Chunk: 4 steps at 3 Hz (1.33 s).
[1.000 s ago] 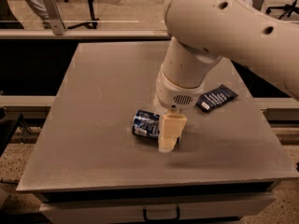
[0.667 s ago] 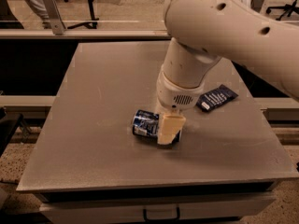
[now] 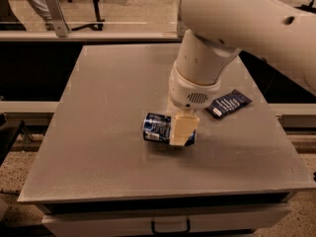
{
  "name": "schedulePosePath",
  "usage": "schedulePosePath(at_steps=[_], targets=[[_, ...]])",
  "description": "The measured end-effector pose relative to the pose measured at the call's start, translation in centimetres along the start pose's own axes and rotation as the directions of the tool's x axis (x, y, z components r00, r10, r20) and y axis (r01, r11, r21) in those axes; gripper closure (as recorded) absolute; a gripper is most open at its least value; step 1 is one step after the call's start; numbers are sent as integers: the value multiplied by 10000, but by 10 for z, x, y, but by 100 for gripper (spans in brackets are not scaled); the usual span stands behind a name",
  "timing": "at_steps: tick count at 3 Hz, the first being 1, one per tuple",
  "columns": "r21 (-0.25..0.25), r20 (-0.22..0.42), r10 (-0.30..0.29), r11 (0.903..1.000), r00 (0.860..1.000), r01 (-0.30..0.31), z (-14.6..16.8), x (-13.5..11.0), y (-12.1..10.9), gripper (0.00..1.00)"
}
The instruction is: Pick pepsi can
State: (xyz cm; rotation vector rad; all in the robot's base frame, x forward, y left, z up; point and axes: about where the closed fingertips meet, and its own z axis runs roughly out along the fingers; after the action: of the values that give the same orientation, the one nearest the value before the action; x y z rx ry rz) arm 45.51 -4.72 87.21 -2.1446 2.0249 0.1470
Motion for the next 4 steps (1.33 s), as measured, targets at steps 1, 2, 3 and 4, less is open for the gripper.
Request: schedulePosePath(at_steps=[1,2,3,4], targets=[[-5,100,-57,10000,9999,57,-19,-1,-3,100],[-39,326,-163,9999,9993,164,-47,-3,-5,100],[8,656,-295,9996,9974,295,-77,-5,-8,100],[242,1112,-319,9993,9933,294,-98,-7,-14,100]])
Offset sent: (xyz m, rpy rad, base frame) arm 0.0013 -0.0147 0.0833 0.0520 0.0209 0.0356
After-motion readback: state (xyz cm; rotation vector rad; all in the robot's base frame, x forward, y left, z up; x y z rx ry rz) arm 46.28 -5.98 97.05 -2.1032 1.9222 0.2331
